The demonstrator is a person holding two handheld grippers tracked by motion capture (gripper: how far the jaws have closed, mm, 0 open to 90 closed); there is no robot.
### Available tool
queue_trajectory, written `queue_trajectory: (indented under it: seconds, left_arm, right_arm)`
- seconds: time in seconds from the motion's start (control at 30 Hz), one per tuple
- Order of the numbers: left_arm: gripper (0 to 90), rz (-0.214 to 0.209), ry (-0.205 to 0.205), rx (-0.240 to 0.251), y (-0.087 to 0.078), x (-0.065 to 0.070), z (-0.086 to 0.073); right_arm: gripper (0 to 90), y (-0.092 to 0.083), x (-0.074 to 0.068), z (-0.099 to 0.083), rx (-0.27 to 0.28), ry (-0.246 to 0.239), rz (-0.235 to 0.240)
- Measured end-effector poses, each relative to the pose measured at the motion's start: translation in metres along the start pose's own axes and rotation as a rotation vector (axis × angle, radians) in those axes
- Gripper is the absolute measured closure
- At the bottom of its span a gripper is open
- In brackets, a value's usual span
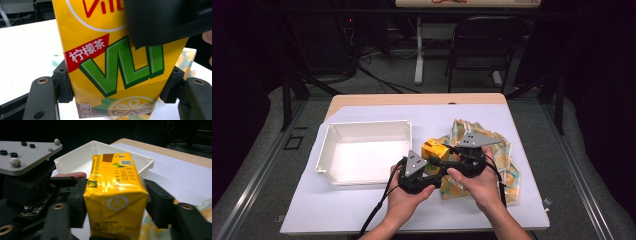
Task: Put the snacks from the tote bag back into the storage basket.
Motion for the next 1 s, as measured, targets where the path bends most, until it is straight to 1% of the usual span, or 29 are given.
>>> queue_trajectory:
  seconds: [0.03, 0.1, 0.13, 0.17, 0.23, 0.27, 0.3, 0.33, 0.37, 0.4, 0.5, 0.53, 0.67, 0.7, 0.77, 0.87, 0.93, 1.0]
  left_arm:
    - [31.1, 0.0, 0.0, 0.0, 0.0, 0.0, 0.0]
    - [31.1, 0.006, -0.01, 0.014, -0.003, -0.005, 0.003]
    - [31.1, 0.006, -0.01, 0.014, -0.003, -0.005, 0.003]
    - [31.1, 0.014, -0.019, 0.023, -0.005, -0.01, 0.005]
    - [31.1, 0.023, -0.029, 0.028, -0.007, -0.014, 0.007]
    - [31.1, 0.023, -0.029, 0.028, -0.007, -0.014, 0.007]
    - [31.1, 0.03, -0.033, 0.031, -0.009, -0.018, 0.007]
    - [31.1, 0.035, -0.037, 0.036, -0.01, -0.021, 0.008]
    - [31.1, 0.035, -0.037, 0.036, -0.01, -0.021, 0.008]
    - [31.1, 0.041, -0.041, 0.039, -0.012, -0.024, 0.009]
    - [31.1, 0.05, -0.045, 0.046, -0.015, -0.029, 0.011]
    - [31.1, 0.054, -0.047, 0.05, -0.015, -0.031, 0.011]
    - [31.0, 0.063, -0.056, 0.056, -0.017, -0.036, 0.013]
    - [31.0, 0.073, -0.06, 0.064, -0.019, -0.039, 0.014]
    - [31.0, 0.076, -0.061, 0.066, -0.02, -0.041, 0.014]
    - [31.0, 0.089, -0.07, 0.076, -0.022, -0.045, 0.015]
    - [31.0, 0.098, -0.076, 0.068, -0.023, -0.05, 0.014]
    - [31.0, 0.102, -0.078, 0.069, -0.023, -0.051, 0.014]
  right_arm:
    - [35.9, -0.001, 0.001, 0.0, 0.001, 0.002, -0.008]
    - [31.4, -0.003, 0.003, 0.001, 0.005, 0.003, -0.004]
    - [29.8, -0.004, 0.004, 0.002, 0.011, 0.005, -0.003]
    - [28.0, -0.006, 0.004, 0.003, 0.026, 0.006, 0.002]
    - [25.4, -0.009, 0.005, 0.005, 0.044, 0.006, 0.017]
    - [25.4, -0.009, 0.005, 0.005, 0.044, 0.006, 0.017]
    - [24.7, -0.013, 0.006, 0.007, 0.063, 0.008, 0.018]
    - [24.2, -0.014, 0.006, 0.008, 0.065, 0.004, 0.022]
    - [24.2, -0.014, 0.006, 0.008, 0.065, 0.004, 0.022]
    - [23.8, -0.016, 0.007, 0.009, 0.069, 0.002, 0.019]
    - [23.8, -0.018, 0.01, 0.01, 0.074, 0.005, 0.009]
    - [23.8, -0.018, 0.011, 0.01, 0.079, 0.013, 0.005]
    - [23.9, -0.02, 0.016, 0.008, 0.076, 0.016, -0.002]
    - [23.9, -0.021, 0.017, 0.008, 0.073, 0.013, -0.003]
    - [24.0, -0.022, 0.019, 0.007, 0.07, 0.006, -0.009]
    - [24.0, -0.023, 0.022, 0.005, 0.066, 0.01, -0.016]
    - [24.3, -0.025, 0.027, 0.001, 0.061, 0.014, -0.03]
    - [24.4, -0.026, 0.029, 0.0, 0.061, 0.018, -0.032]
Point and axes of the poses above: each handheld gripper's, and its own axes: y roughly forward along the jaws, z roughly out of its top, x roughly to its right, the point moved 4 cm from there along y, roughly forward along the jaws, and after that the axes turned 3 degrees about -z, right-handed, at the moved point
